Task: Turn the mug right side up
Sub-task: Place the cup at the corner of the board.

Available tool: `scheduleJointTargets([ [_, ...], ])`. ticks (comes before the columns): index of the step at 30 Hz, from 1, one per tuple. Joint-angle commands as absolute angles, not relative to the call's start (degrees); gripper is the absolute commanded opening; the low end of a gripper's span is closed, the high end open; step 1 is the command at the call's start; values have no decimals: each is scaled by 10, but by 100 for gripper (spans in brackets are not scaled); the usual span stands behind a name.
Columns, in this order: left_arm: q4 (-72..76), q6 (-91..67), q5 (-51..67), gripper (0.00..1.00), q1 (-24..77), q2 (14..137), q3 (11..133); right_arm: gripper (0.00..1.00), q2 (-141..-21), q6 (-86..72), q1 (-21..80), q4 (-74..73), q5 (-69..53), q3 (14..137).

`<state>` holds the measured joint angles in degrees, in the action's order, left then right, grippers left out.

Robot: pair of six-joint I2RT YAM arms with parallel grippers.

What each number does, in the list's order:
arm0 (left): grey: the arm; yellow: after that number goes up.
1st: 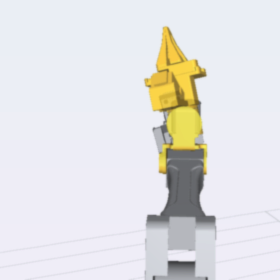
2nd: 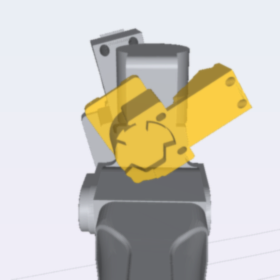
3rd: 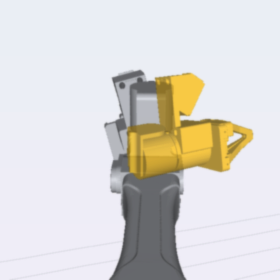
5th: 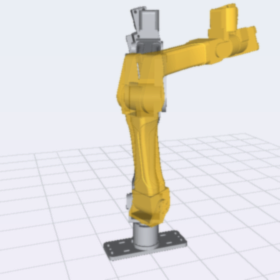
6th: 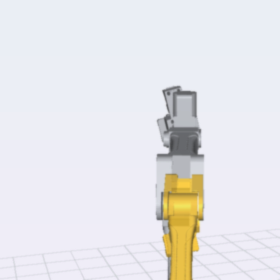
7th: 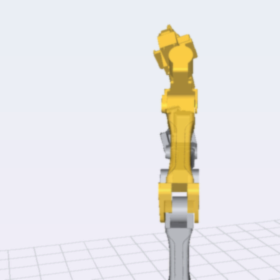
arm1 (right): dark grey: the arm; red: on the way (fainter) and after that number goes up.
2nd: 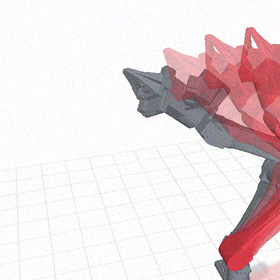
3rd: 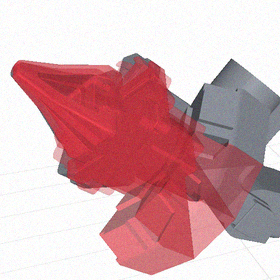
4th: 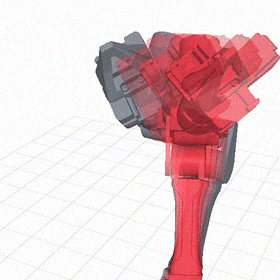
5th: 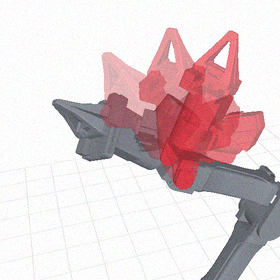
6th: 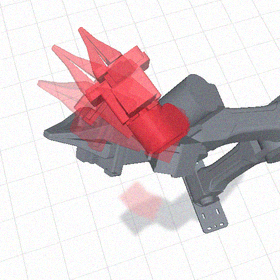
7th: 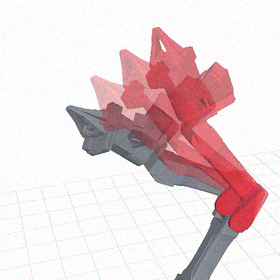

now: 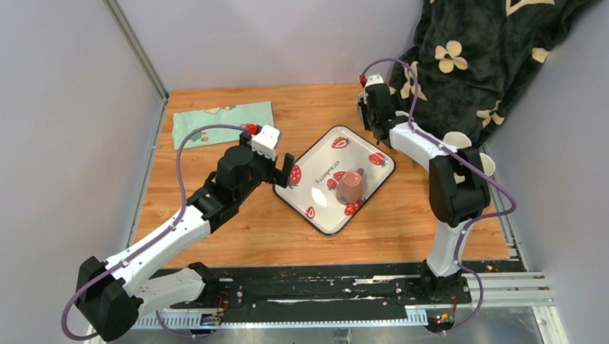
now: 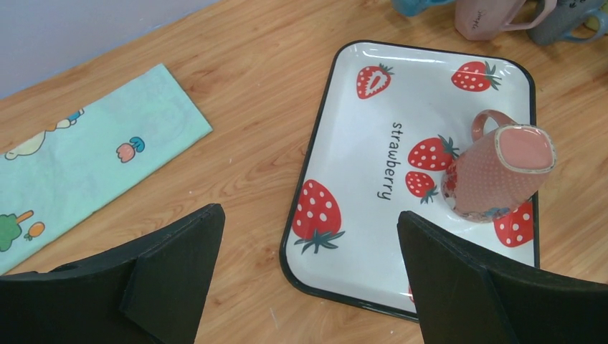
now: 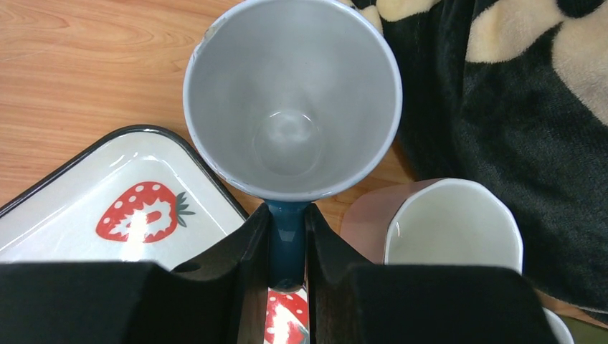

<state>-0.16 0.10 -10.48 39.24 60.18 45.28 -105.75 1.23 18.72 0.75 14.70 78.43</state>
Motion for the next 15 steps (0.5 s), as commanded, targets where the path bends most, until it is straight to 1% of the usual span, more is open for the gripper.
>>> scheduleJointTargets([
  [1,3,13,-116,100,396,603,474,0,-1066,3,174,33,143,816],
  [15,-14,32,-130,100,396,600,472,0,-1115,-15,155,23,120,841],
])
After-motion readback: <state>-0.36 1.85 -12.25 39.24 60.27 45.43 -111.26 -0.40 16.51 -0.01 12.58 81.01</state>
